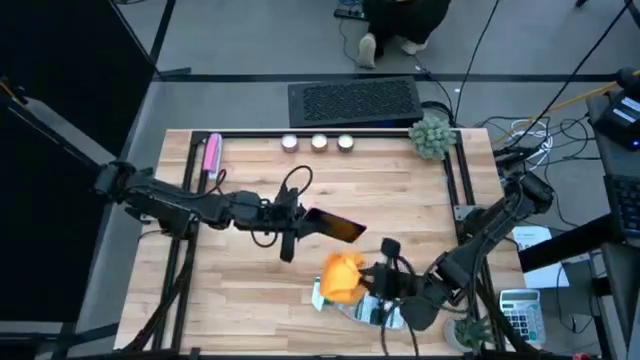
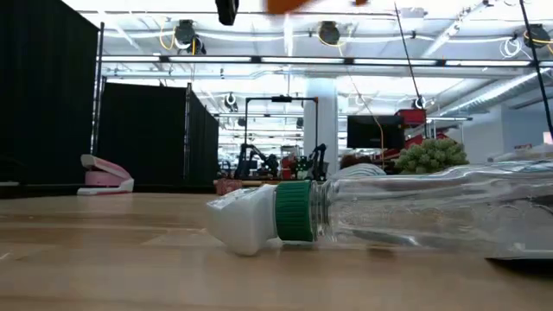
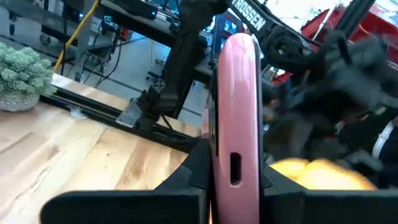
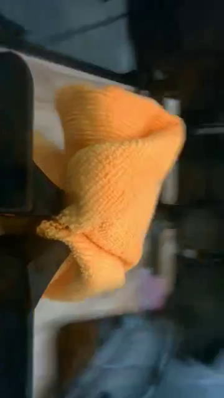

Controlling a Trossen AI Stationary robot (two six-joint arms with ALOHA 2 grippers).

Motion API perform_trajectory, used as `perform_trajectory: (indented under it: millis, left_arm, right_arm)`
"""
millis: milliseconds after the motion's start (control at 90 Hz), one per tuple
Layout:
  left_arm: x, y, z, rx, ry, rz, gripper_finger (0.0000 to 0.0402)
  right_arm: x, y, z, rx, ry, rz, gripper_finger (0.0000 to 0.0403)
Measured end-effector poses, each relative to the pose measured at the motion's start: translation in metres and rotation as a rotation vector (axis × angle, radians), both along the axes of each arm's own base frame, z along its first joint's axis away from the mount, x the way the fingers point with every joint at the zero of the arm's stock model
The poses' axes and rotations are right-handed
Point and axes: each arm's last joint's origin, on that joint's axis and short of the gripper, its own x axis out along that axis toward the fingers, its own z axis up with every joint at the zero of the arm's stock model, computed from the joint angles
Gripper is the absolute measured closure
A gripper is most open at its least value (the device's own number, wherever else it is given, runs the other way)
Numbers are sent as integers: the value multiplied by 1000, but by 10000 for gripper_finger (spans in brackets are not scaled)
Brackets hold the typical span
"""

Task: Apply microfiber cloth
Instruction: Wipe the front of the cellphone with the microfiber cloth, then spray the back of the cellphone using the spray bottle

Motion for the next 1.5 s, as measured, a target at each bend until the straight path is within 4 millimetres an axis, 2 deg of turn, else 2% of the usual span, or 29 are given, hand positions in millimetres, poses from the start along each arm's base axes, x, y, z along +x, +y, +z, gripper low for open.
perform_trajectory:
  millis: [133, 200, 311, 411, 567, 711, 844, 933, 1044, 1156, 1222, 1322, 1444, 1500]
  left_arm:
    - [0, -1, 0, -1, -3, 0, 392]
    - [0, -2, 0, 2, 1, 10, 392]
    - [-1, -6, -2, 36, 9, 10, 392]
    - [-1, -6, -5, 64, 29, 18, 392]
    - [-2, -8, -3, 85, 20, -24, 392]
    - [-2, -8, -7, 244, 54, -32, 392]
    - [-2, -6, -11, 421, 87, -26, 392]
    - [-3, -7, -14, 473, 104, -35, 392]
    - [-4, -6, -19, 487, 156, -47, 392]
    - [-5, -5, -24, 498, 204, -48, 392]
    - [-5, -6, -24, 493, 203, -48, 392]
    - [-5, -6, -23, 498, 199, -50, 392]
    - [-5, -6, -23, 503, 200, -50, 392]
    - [-5, -6, -23, 518, 199, -52, 392]
  right_arm:
    - [21, -30, 7, -84, -35, -131, 399]
    - [29, -44, 5, -78, -7, -137, 399]
    - [31, -57, -4, -18, 83, -122, 399]
    - [18, -55, -18, 13, 204, -156, 399]
    - [-17, -52, -40, 60, 409, -265, 399]
    - [-45, -49, -46, 95, 501, -381, 399]
    - [-51, -44, -50, 200, 467, -432, 399]
    - [-50, -46, -55, 221, 482, -440, 392]
    - [-50, -47, -58, 280, 593, -421, 347]
    - [-56, -50, -60, 317, 797, -385, 273]
    - [-56, -52, -57, 347, 844, -384, 228]
    - [-45, -55, -45, 312, 719, -371, 170]
    - [-26, -53, -29, 110, 406, -343, 122]
    - [-19, -50, -24, 12, 317, -310, 110]
